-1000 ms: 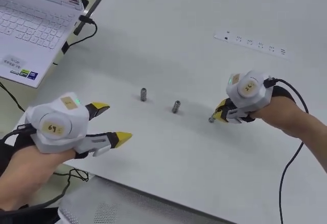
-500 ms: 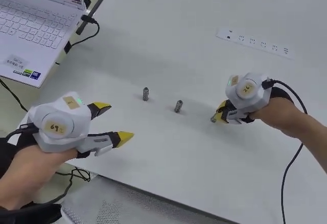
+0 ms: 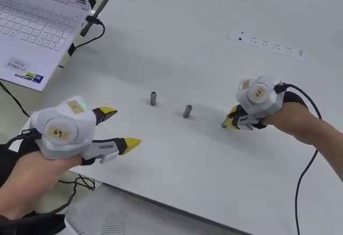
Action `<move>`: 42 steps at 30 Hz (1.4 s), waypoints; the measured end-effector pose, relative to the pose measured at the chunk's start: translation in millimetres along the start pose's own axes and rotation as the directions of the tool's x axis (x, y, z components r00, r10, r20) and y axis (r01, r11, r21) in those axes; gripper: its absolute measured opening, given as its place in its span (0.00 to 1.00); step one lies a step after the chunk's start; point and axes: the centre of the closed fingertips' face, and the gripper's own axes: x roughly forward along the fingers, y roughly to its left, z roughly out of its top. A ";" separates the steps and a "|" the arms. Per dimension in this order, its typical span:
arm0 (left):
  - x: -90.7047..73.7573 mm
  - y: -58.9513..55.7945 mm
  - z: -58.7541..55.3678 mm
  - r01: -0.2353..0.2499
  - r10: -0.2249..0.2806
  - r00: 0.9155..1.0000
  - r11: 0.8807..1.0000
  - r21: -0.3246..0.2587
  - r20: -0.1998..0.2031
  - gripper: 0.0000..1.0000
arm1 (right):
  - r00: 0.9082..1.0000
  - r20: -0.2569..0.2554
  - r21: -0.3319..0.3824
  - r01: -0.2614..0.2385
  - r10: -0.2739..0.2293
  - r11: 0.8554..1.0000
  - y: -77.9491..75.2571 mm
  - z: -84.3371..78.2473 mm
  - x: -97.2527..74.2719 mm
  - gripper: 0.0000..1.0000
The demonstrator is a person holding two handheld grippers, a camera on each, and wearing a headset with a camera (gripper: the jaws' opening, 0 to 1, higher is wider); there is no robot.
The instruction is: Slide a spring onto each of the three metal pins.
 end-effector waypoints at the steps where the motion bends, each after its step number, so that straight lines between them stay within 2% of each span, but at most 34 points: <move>1: 0.1 -0.2 0.3 0.001 -0.001 1.000 1.000 0.000 0.000 0.48 | 1.000 0.001 0.001 0.000 0.000 1.000 0.2 0.3 -0.5 0.10; 9: 1.1 -1.1 2.0 0.005 -0.005 1.000 1.000 0.003 0.002 0.48 | 1.000 -0.003 0.001 0.007 -0.007 1.000 0.3 0.2 -5.7 0.15; 30: 7.9 -8.2 9.9 0.027 -0.027 1.000 0.999 0.027 0.005 0.49 | 0.997 0.041 0.027 0.057 -0.058 0.998 2.3 -1.7 -31.5 0.22; 39: 12.1 -9.8 21.5 0.032 -0.032 0.999 0.999 0.043 0.012 0.49 | 0.989 0.094 0.097 0.108 -0.117 0.989 3.6 -8.5 -51.3 0.23; 42: 14.6 -9.5 22.9 0.033 -0.034 0.999 0.998 0.046 0.013 0.49 | 0.981 0.130 0.150 0.124 -0.143 0.981 0.9 -12.5 -57.6 0.24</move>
